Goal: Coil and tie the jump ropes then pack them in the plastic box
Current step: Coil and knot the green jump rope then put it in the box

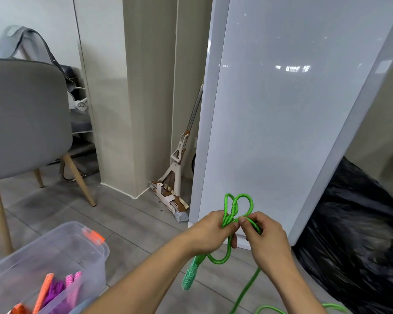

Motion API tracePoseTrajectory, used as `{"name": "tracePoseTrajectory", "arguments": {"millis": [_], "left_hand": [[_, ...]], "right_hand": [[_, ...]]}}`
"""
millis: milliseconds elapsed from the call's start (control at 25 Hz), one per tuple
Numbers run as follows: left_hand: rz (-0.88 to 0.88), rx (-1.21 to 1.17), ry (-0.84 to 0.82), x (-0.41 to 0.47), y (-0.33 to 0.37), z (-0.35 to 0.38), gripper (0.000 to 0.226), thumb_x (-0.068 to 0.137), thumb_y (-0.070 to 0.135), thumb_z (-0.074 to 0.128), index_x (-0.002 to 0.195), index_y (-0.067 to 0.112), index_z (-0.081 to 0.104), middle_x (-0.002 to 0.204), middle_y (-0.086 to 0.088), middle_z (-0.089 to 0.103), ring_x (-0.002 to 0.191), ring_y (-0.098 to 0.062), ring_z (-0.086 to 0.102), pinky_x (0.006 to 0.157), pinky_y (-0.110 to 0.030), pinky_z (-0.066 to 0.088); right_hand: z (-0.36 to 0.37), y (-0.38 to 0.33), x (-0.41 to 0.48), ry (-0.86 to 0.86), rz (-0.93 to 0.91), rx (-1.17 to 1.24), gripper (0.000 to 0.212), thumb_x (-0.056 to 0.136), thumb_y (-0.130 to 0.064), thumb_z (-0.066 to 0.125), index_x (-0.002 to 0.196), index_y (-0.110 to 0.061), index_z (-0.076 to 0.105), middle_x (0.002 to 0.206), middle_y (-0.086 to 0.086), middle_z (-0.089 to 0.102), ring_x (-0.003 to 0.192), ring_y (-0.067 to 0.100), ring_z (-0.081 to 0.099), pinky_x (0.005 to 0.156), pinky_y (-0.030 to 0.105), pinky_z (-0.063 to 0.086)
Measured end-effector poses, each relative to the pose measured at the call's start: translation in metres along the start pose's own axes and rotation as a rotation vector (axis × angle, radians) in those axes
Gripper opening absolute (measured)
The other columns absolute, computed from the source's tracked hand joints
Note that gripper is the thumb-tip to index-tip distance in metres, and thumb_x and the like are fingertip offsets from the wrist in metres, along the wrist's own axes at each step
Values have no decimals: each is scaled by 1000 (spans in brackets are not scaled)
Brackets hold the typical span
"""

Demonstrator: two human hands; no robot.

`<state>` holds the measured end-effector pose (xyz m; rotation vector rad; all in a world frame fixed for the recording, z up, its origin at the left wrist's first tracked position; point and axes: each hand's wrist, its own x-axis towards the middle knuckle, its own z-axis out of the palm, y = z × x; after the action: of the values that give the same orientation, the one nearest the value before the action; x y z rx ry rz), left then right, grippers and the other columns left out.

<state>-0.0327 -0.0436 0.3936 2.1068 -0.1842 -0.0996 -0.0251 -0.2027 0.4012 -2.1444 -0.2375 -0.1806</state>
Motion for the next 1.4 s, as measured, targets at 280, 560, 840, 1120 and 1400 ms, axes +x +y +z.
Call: {"name": "tracePoseTrajectory", "arguments": {"millis": [280, 560, 840, 1120, 1400], "left_hand": [[-57, -150, -35, -1, -7, -2, 18, 104, 29, 45, 95, 15, 53, 68, 4, 61, 69, -23, 71, 80, -51, 59], [-138, -226, 159, 13, -19, -6, 15, 104, 25, 44, 91, 16, 43, 71, -1, 45, 47, -12, 38, 47, -27, 39], [-237, -477, 683, 22, -35, -31, 25, 106, 16, 37, 104, -6, 48, 77, -14, 51, 37, -17, 51, 45, -32, 52], [-215, -824, 518, 14, -8, -19, 16, 108, 10, 34, 116, -1, 42, 91, -22, 66, 59, -29, 64, 57, -45, 61], [-155, -875, 356, 12, 3, 7, 17, 107, 12, 41, 118, 0, 46, 104, -22, 73, 82, -39, 74, 73, -52, 62]], "right_hand": [[7, 1, -1, -39, -32, -15, 23, 97, -32, 62, 75, -26, 66, 60, -27, 58, 59, -2, 52, 52, 12, 37], [-3, 10, 4, -117, 35, -102, 23, 100, -36, 55, 84, -27, 69, 65, -6, 63, 57, 5, 53, 47, 14, 34], [-27, 35, 12, -37, 252, -349, 46, 100, -49, 45, 80, -15, 68, 81, 3, 67, 76, 23, 61, 66, 32, 49], [-18, 15, 13, 45, 123, 167, 34, 100, -6, 43, 103, -23, 71, 68, -2, 66, 44, 6, 37, 53, 26, 32], [8, -7, -5, -20, -2, 215, 19, 96, -6, 56, 97, -25, 63, 79, -6, 77, 67, -2, 67, 59, 13, 43]]}}
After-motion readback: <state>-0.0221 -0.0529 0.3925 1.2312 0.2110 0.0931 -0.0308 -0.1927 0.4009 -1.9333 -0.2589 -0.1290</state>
